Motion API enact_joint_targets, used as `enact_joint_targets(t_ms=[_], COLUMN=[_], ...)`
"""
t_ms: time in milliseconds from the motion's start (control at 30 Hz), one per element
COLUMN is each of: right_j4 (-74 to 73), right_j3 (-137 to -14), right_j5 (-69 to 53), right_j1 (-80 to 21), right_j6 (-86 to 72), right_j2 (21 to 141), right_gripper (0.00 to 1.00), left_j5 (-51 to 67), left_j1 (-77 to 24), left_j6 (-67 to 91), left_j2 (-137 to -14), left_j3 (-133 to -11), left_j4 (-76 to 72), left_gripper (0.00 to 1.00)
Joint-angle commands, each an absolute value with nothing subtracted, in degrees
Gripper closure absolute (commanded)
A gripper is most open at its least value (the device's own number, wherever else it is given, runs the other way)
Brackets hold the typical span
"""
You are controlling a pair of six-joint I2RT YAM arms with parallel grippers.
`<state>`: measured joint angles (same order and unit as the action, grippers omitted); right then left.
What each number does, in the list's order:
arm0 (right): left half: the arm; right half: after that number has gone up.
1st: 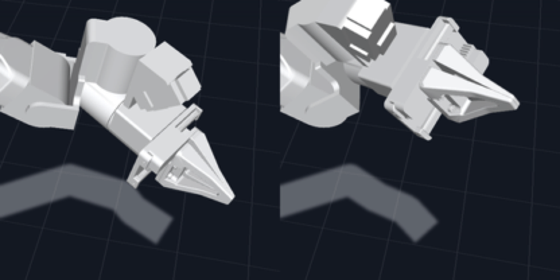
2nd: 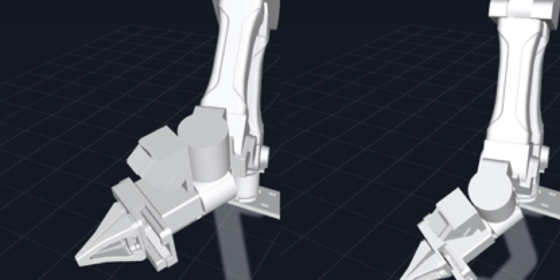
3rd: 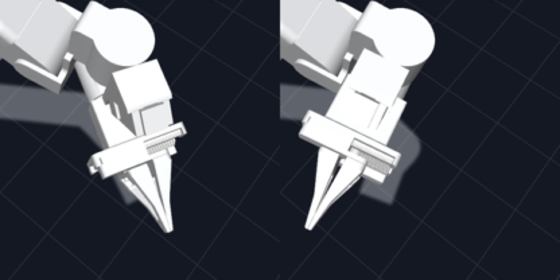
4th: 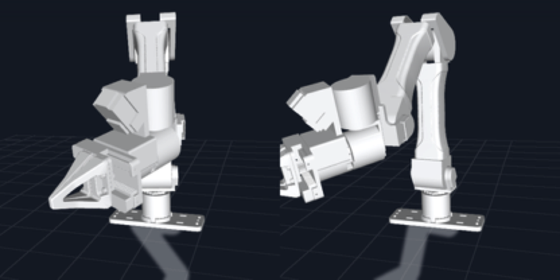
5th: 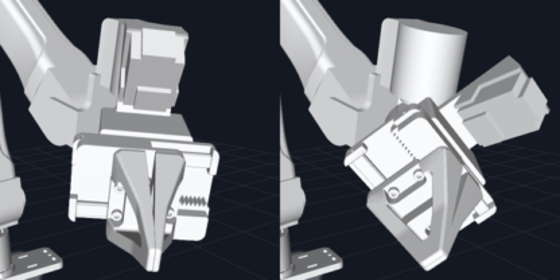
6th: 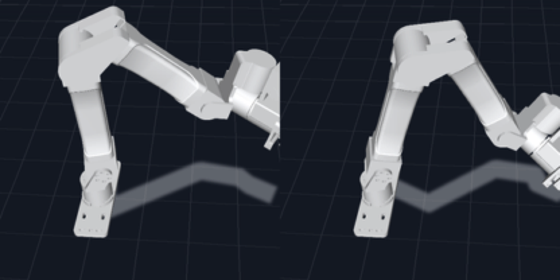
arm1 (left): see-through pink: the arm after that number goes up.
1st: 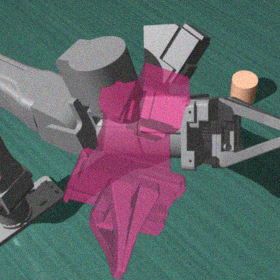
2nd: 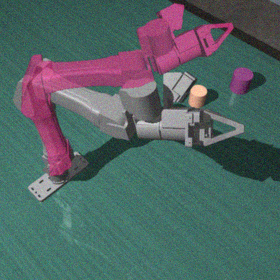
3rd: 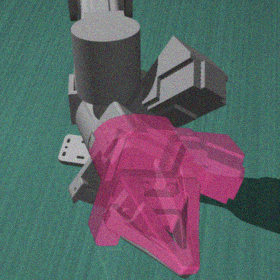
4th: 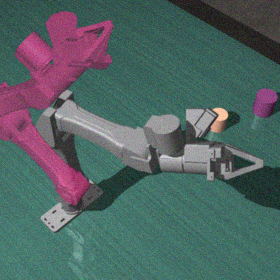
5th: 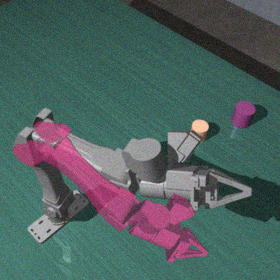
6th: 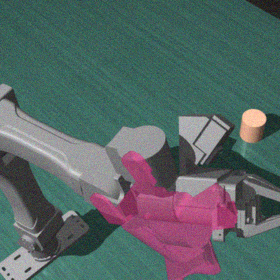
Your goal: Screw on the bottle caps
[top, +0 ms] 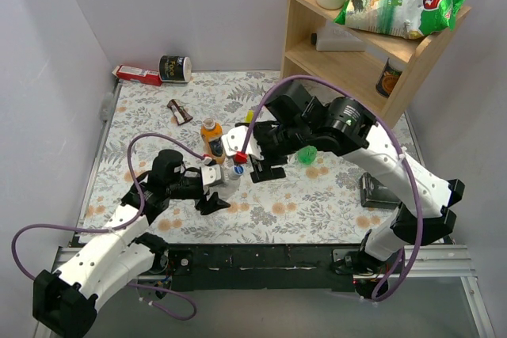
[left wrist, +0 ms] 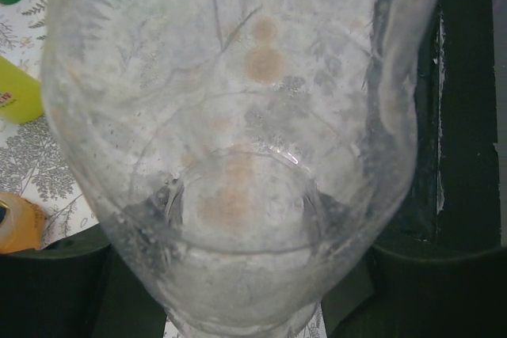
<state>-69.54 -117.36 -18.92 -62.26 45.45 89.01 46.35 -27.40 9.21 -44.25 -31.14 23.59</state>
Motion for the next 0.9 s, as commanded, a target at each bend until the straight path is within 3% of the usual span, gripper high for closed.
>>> enact_joint_targets(t_ms=[0,867], right_j4=[-67.1,-70.7], right_j3=[-117.0,-114.4], right_j5=[-21.7,-23.3], right_j1=[-62.3,-65.0], right_j6=[51.8,63.5], right_j2=[91.6,93.9], right_gripper=[0.24,0.41], left_j5=[49.5,49.8], left_j1=[-27.3,-27.3], left_j6=[6.9,4.6], left_j2=[-45.2,-45.6], left_j3=[-34.0,-35.2], left_j4=[25.8,27.5], left_gripper=[1.00,1.00])
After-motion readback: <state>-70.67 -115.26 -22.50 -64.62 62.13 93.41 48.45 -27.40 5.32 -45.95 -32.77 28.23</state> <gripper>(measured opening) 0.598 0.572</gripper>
